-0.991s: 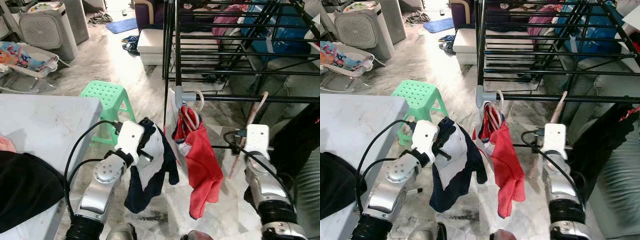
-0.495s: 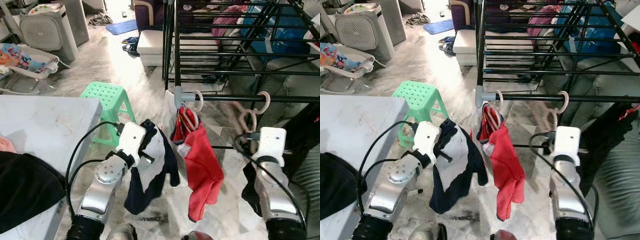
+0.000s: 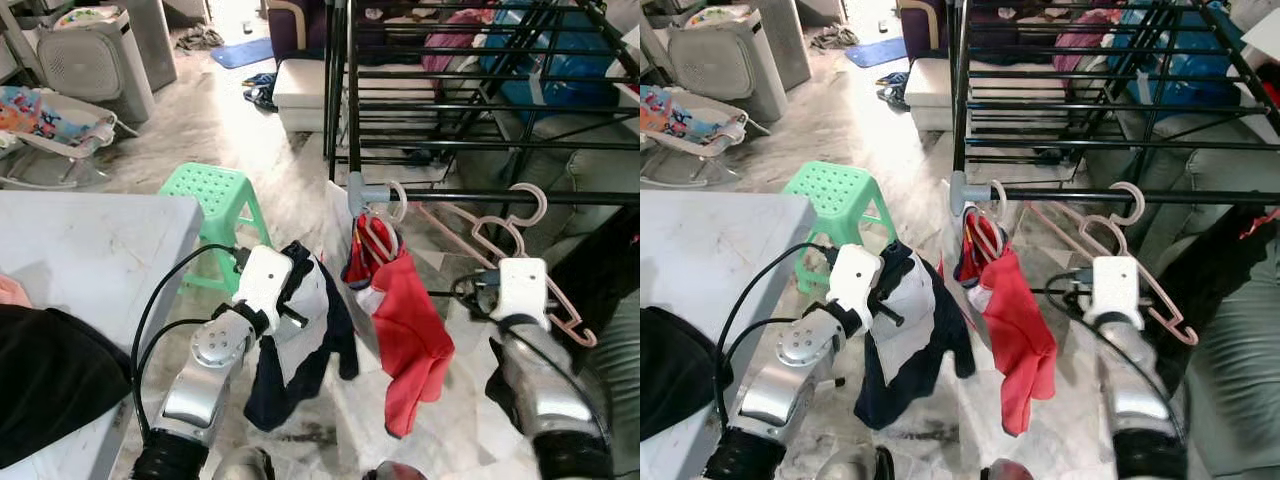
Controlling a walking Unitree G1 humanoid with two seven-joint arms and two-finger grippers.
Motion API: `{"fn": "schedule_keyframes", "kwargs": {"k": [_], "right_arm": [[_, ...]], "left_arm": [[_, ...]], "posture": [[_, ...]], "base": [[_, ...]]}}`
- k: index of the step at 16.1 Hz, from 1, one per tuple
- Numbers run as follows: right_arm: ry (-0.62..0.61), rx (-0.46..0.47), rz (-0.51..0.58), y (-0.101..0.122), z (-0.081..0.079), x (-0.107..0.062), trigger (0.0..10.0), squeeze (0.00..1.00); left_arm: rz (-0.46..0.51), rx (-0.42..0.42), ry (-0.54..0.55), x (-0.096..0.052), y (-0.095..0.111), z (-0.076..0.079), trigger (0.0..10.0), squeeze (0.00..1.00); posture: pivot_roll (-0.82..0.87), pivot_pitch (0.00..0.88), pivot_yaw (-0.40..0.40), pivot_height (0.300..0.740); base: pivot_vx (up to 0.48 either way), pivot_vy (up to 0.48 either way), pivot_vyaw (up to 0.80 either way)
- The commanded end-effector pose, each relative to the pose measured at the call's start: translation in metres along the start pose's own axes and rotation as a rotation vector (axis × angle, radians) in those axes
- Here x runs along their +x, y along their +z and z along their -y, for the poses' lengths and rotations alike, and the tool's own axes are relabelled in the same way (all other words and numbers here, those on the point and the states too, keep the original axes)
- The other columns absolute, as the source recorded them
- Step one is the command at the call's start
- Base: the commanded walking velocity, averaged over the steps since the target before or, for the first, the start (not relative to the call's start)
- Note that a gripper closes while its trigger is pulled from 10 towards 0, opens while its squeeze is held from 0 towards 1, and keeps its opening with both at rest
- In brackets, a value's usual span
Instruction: Hang hanger
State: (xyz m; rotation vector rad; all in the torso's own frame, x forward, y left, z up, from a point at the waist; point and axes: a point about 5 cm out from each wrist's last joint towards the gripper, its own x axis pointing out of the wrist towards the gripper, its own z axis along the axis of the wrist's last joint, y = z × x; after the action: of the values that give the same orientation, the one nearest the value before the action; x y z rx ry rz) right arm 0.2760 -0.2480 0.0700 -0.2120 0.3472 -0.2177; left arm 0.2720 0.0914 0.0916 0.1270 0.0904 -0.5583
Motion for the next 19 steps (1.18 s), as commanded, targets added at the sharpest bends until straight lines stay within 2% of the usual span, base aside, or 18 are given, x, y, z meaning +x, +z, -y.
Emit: {"fn": "schedule_keyframes", "kwargs": {"k": [1,3,6,8,11,15,16,17,18,19], "right_arm": [[-0.016,0.008,0.078,0.017,0.012,0.004,10.0,0.00],[-0.039,-0.009,0.127,0.025,0.022,0.003,10.0,0.00],[0.041,0.013,0.144,0.024,0.015,-0.004,10.0,0.00],[0.057,-0.043,0.099,0.015,0.018,-0.003,10.0,0.00],[0.078,-0.115,0.004,0.003,0.034,0.005,10.0,0.00],[0.146,-0.249,0.008,0.010,0.045,0.017,10.0,0.00],[0.161,-0.272,0.012,0.011,0.047,0.019,8.0,0.00],[0.192,-0.274,0.032,0.016,0.047,0.021,4.6,0.00],[0.220,-0.291,0.000,0.013,0.049,0.024,0.0,0.00],[0.240,-0.288,-0.026,0.008,0.049,0.025,0.0,0.00]], "left_arm": [[0.009,0.023,0.001,0.002,0.005,-0.002,10.0,0.00],[0.002,0.023,-0.002,0.002,0.004,-0.002,10.0,0.00],[-0.008,0.025,-0.008,0.002,0.003,-0.001,10.0,0.00],[-0.013,0.028,-0.012,0.002,0.003,-0.001,10.0,0.00],[-0.019,0.030,-0.014,0.002,0.002,-0.001,10.0,0.00],[-0.026,0.034,-0.012,0.002,0.001,-0.002,10.0,0.00],[-0.027,0.035,-0.012,0.001,0.001,-0.002,10.0,0.00],[-0.029,0.036,-0.012,0.001,0.001,-0.002,10.0,0.00],[-0.032,0.038,-0.013,0.001,0.001,-0.002,10.0,0.00],[-0.034,0.039,-0.016,0.001,0.001,-0.001,10.0,0.00]], "posture": [[-0.03,0.017,0.025,0.740],[-0.04,0.017,0.024,0.740],[-0.04,0.021,0.028,0.740],[-0.04,0.021,0.028,0.740],[-0.04,0.021,0.028,0.740],[-0.03,0.022,0.030,0.740],[-0.03,0.022,0.030,0.740],[-0.03,0.023,0.030,0.740],[-0.03,0.023,0.032,0.740],[-0.03,0.023,0.032,0.740]], "base": [[0.000,0.000,0.00],[0.000,0.000,0.00],[0.000,0.000,0.00],[0.000,0.000,0.00],[0.000,0.000,0.00],[0.000,0.000,0.00],[0.000,0.000,0.00],[0.000,0.000,0.00],[0.000,0.000,0.00],[0.000,0.000,0.00]]}}
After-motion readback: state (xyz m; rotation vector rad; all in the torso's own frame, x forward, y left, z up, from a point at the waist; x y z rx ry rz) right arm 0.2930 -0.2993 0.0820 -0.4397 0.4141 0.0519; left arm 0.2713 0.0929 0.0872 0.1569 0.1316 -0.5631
